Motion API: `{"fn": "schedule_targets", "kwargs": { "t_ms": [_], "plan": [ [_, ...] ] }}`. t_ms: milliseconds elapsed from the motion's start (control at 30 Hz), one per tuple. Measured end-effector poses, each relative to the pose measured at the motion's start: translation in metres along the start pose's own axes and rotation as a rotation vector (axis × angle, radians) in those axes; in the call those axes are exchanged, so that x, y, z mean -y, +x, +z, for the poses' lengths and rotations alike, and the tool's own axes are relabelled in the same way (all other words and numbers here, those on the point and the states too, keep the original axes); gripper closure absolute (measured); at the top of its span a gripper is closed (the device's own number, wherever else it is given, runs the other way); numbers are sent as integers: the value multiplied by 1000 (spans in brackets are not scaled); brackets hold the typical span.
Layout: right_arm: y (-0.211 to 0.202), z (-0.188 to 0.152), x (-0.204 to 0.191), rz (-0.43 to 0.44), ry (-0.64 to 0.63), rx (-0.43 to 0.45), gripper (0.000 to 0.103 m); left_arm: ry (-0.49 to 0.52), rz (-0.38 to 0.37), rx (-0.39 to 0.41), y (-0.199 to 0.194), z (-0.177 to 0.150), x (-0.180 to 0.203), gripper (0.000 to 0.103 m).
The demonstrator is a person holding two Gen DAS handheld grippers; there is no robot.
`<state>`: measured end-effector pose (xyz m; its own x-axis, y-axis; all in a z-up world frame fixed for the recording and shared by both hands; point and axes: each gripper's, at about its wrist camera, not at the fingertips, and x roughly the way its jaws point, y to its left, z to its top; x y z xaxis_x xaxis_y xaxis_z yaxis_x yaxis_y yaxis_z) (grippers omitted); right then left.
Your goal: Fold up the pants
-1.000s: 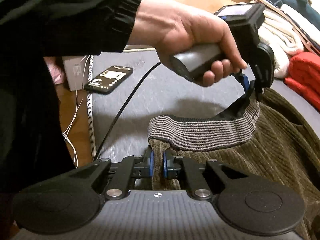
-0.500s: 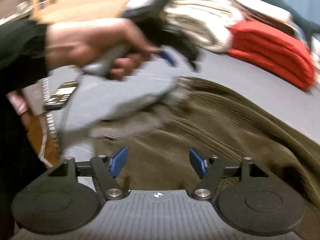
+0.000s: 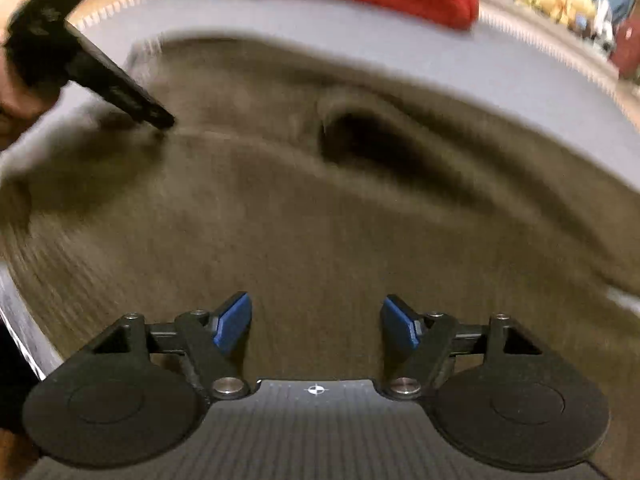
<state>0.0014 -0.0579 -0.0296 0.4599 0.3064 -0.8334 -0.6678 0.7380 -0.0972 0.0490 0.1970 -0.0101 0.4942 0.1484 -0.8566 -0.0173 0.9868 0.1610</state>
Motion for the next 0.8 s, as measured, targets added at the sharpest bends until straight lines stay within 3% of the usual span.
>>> {"fn": "schedule_targets", "kwargs": {
  "t_ms": [67,300,367,400,567,667,800],
  "plan": [
    [-4,0,-1,-6,-8,3,27,-37,-7,24,-9,2,-6,67],
    [-44,4,10,-24,46,139,28,-110,-18,154,-32,11,-16,59],
    [-58,12,14,-30,59,182,28,-121,-18,170,-37,18,-14,36],
    [-64,18,18,-29,60,196,28,-126,-14,185,-40,19,-12,34],
    [-113,34,40,-73,41,277,28,-114,30,310,-58,32,0,34],
    [-148,48,62,-86,94,346,26,-133,34,385,-70,38,4,33],
    [-185,64,99,-131,147,425,13,-137,30,445,-80,43,11,29]
  ]
}}
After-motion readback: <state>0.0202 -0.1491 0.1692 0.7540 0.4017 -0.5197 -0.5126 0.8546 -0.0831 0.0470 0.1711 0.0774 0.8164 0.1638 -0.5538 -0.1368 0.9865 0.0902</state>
